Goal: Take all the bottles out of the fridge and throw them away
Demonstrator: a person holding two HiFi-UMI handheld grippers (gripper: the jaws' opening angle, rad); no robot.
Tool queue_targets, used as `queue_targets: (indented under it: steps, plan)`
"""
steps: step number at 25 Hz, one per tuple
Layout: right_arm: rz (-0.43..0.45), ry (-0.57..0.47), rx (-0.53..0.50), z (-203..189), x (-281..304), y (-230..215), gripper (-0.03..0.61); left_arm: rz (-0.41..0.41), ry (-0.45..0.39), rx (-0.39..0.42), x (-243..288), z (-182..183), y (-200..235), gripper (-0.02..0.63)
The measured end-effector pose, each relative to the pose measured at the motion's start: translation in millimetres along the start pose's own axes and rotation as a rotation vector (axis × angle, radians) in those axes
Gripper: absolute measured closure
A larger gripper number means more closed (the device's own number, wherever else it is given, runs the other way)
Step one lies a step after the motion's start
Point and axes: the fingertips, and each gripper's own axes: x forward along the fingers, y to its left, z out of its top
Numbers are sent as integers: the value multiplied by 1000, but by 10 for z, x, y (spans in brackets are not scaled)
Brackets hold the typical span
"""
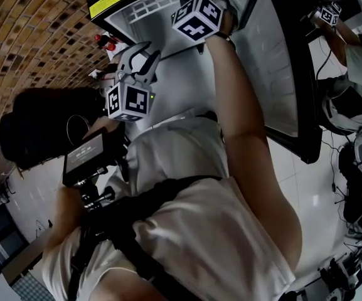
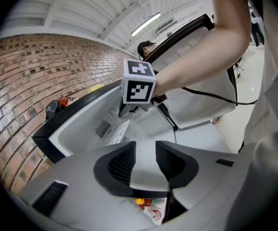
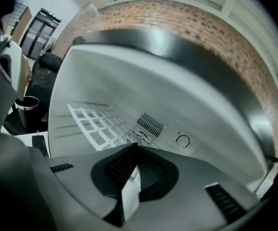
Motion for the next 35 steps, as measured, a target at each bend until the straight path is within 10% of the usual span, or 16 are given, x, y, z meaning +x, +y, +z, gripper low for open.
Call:
queue_targets:
  steps: [6, 12, 14, 20, 24, 35]
  plan:
    - [-65, -83, 180, -50, -173, -223, 548, -34, -17, 19, 105, 104, -99, 474]
    - [-102, -110, 46, 77, -449, -225, 572, -45, -34, 25, 135, 212, -115, 474]
    - [-82, -64, 44, -74, -364, -234, 404, -49, -32, 30, 143, 205, -121, 474]
    - [42, 9, 244, -197, -117, -265, 379, -52, -36, 24, 144, 233, -132, 474]
    - [71, 87, 333, -325, -80, -282, 577, -46, -32, 16, 130, 222, -122, 474]
    - [11, -59, 202, -79, -428, -211, 578, -55, -48, 2, 138, 146, -92, 474]
